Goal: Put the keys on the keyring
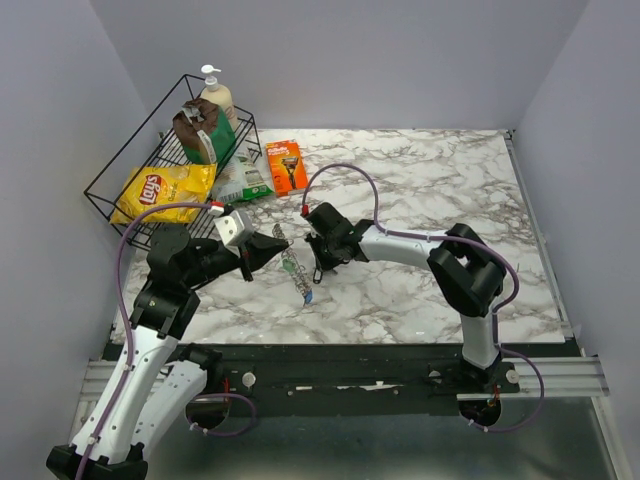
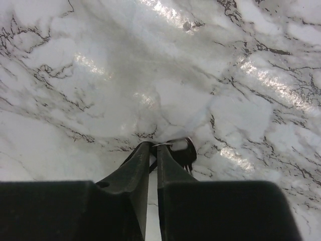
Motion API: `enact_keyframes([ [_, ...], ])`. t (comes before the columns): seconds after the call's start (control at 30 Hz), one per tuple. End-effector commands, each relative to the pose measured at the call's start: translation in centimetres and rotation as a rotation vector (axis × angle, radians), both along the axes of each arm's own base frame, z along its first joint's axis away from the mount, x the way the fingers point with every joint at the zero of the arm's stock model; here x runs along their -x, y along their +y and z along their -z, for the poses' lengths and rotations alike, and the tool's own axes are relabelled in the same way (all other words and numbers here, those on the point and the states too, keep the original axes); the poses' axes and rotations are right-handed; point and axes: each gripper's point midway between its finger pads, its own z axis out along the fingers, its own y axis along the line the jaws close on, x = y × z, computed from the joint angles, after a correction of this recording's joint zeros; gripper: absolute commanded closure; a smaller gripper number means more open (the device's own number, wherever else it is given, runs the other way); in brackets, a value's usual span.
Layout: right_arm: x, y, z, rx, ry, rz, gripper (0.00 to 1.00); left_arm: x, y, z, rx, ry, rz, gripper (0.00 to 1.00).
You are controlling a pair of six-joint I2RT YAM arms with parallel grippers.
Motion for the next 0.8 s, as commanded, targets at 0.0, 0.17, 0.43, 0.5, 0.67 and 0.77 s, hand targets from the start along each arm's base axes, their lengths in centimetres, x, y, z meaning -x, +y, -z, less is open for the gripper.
enact_keyframes([
  [0.0, 0.8, -1.2, 1.8, 0.067, 0.03, 0.006, 0.91, 0.5, -0.1, -1.3, 0.015, -0.071, 0.027, 1.0],
  [0.17, 0.6, -2.1, 0.1, 0.072, -0.02, 0.013, 0.99, 0.5, -0.1, -1.3, 0.015, -0.077, 0.026, 1.0],
  [0.43, 1.5, -3.2, -2.8, 0.032, -0.055, 0.011, 0.99, 0.5, 0.0, -1.3, 0.015, -0.081, 0.027, 1.0],
  [0.5, 1.7, -3.2, -3.2, 0.023, -0.058, 0.004, 0.99, 0.6, -0.1, -1.3, 0.015, -0.08, 0.03, 1.0],
  [0.67, 1.7, -3.0, -3.8, 0.01, -0.064, -0.013, 0.99, 0.6, -0.1, -1.2, 0.014, -0.081, 0.03, 1.0],
  [0.77, 1.4, -2.4, -3.6, 0.0, -0.067, -0.025, 0.99, 0.6, 0.0, -1.4, 0.015, -0.089, 0.024, 1.0],
])
